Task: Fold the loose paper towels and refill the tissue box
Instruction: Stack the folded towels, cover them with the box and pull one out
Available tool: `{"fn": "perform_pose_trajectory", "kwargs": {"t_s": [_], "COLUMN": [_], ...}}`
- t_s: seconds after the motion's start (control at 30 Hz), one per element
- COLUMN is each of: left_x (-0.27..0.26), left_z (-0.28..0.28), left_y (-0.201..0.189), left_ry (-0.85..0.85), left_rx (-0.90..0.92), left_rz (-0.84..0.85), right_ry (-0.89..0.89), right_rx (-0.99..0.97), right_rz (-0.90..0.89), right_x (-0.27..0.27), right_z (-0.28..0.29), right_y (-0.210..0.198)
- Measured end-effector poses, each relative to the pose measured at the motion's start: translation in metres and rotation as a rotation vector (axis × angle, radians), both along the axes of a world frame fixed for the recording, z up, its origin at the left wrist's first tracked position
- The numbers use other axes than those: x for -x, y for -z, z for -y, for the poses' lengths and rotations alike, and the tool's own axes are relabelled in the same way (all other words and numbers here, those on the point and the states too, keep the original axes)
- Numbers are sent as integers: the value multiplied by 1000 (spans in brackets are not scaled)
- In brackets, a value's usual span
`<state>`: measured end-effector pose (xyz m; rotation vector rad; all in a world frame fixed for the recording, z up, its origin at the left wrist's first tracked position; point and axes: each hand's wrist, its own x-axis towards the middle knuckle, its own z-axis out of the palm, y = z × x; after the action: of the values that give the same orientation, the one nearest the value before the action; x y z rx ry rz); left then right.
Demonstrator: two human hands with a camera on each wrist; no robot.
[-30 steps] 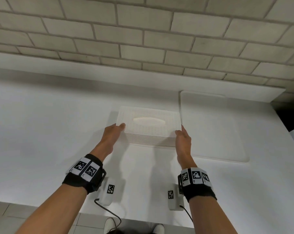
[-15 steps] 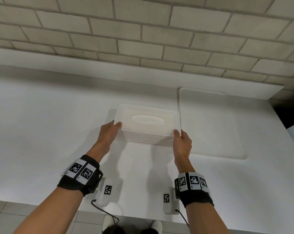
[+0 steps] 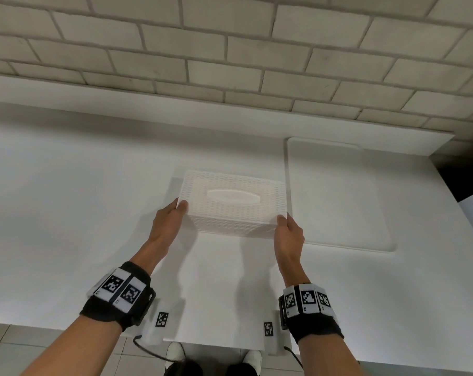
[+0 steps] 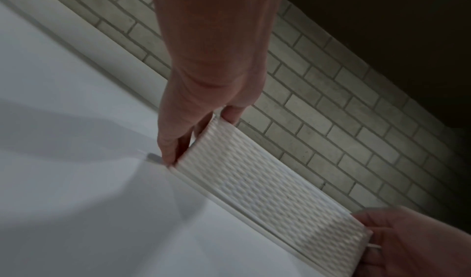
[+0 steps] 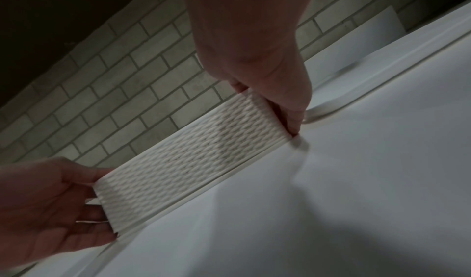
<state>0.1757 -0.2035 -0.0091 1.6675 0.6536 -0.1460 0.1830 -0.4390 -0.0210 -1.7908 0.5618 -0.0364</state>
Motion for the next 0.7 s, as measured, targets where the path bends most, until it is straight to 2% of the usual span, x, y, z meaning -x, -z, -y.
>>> {"fn": "perform_pose_trajectory", "kwargs": {"t_s": [0.33, 0.7], "left_x": [3, 18], "left_z": [-19, -10], "left_y": [3, -1], "left_ry": [71, 60], "left_rx": [-1, 9], "left_rz": [-23, -48], "right_ry": [-18, -83], "right_rx": [25, 131], "right_rz": [130, 88], "right_x": [16, 25], "right_z": [-5, -5], "right_y": [6, 5]}}
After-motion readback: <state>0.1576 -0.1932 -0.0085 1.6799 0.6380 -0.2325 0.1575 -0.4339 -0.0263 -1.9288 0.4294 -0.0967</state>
